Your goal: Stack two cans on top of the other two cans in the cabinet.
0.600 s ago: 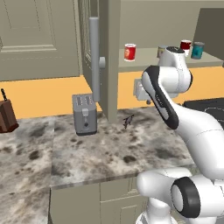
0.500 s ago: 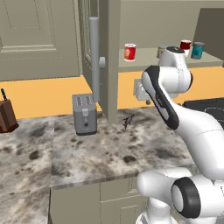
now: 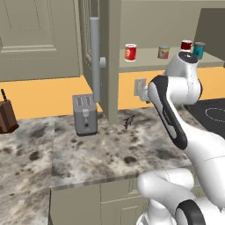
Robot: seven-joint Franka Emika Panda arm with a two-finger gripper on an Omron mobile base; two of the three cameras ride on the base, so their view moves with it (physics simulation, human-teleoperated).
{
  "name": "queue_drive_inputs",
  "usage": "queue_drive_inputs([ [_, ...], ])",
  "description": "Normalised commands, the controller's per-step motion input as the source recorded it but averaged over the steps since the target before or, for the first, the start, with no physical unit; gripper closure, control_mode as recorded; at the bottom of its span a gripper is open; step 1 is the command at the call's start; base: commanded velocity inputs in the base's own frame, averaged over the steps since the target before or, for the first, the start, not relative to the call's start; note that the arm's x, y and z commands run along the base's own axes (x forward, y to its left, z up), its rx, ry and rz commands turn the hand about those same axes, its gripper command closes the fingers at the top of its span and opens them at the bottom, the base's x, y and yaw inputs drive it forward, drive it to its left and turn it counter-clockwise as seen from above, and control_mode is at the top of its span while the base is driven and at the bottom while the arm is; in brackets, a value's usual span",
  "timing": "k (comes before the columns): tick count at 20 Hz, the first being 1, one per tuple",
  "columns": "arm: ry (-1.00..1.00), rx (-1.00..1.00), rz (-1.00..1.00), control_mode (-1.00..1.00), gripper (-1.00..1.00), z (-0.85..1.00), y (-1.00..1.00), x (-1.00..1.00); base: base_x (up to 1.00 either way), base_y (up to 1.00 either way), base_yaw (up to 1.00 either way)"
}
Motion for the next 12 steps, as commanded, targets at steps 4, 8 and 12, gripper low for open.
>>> queue_drive_inputs([
  [4,-0.29,0.00,0.00,-1.00,-1.00,0.23,0.18,-0.06,0.00,0.00,0.00],
  [8,-0.22,0.03,0.08,-1.00,-1.00,0.39,0.04,0.00,0.00,0.00,0.00],
  [12,-0.16,0.06,0.06,-1.00,-1.00,0.35,0.00,0.01,0.00,0.00,0.00],
])
